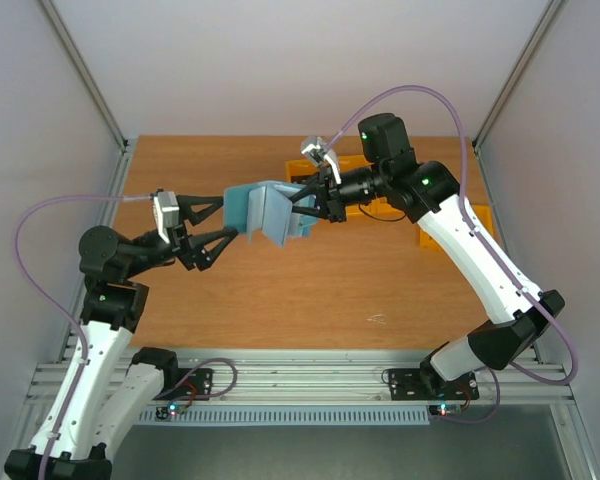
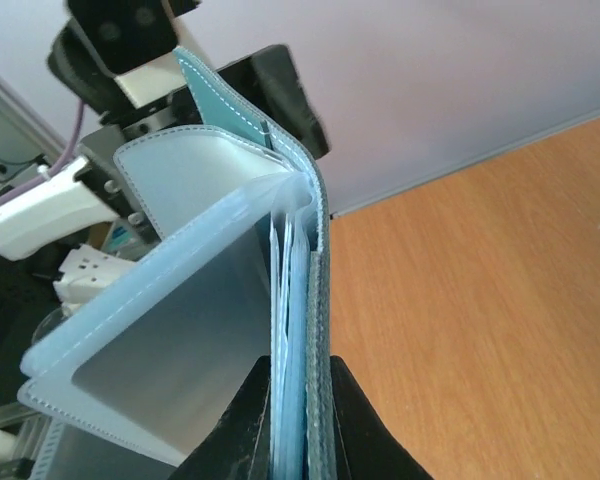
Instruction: Take the credit cards out of the card holder
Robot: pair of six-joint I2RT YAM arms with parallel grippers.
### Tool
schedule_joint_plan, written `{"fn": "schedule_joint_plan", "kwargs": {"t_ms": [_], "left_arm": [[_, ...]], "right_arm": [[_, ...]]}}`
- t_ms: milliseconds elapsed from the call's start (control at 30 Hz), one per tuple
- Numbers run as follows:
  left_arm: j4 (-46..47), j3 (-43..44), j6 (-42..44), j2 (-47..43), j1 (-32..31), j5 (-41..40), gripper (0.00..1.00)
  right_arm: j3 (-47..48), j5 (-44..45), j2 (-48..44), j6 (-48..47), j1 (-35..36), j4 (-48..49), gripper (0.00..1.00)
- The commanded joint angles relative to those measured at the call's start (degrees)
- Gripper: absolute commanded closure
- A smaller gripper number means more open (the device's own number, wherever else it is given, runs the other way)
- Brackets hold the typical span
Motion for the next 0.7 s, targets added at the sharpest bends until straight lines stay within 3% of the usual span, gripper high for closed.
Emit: {"fn": "schedule_joint_plan", "kwargs": {"t_ms": [0,33,67,400,667], "left_arm": [[-1.2,1.6,3.4,0.2,-1.5,3.5,0.11],[-1.5,1.7,4.0,0.3,-1.6,3.2,0.02],[-1.5,1.7,4.3,0.4,-1.8,2.7,0.01],[-3.3,1.8,6.0,1.7,-3.4,-3.9,0.01],[-3.6,1.5,7.2,1.8,-3.5,-6.9,0.01]], "right_arm": [[2.2,4.9,0.5,3.7,0.4,2.8,0.99],[2.3,5.6,0.6,3.8,0.8,3.0,0.99],[2.4,6.3,0.6,3.8,1.3,3.1,0.99],[5.9,15.6,3.0,4.5,5.3,2.1,0.99],[8.2,14.1,5.5,4.2,6.6,0.3,0.99]]}}
